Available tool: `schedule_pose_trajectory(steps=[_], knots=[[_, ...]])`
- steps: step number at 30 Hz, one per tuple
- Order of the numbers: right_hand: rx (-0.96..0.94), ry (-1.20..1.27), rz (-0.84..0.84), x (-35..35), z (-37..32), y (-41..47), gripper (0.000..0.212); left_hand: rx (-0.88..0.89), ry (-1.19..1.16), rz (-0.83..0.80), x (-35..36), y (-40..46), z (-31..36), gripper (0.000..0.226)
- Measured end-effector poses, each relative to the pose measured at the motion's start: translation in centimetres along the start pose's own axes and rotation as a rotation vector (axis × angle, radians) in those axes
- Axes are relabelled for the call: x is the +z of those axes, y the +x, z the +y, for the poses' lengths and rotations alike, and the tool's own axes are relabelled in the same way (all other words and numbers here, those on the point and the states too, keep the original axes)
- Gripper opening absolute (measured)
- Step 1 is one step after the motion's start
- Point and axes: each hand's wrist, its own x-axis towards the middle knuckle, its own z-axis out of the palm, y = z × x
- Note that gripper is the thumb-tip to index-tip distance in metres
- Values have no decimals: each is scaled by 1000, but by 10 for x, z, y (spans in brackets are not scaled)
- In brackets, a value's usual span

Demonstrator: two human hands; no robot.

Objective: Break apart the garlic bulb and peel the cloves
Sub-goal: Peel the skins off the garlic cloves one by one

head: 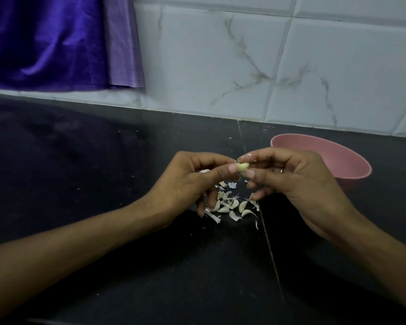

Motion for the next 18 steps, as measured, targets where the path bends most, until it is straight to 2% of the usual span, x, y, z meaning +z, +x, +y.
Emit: schedule_pose_trajectory(steps=[6,11,15,18], knots=[[7,18,-12,1,-2,-1,40,20,-5,56,-1,1,-3,18],[17,25,-2,2,-4,-1,41,50,-2,86,-2,0,-3,27],[18,19,8,4,-5,-2,40,184,184,81,-2,-2,-2,16],[15,26,14,6,-4,-2,38,241,300,92,-1,-3,-3,16]])
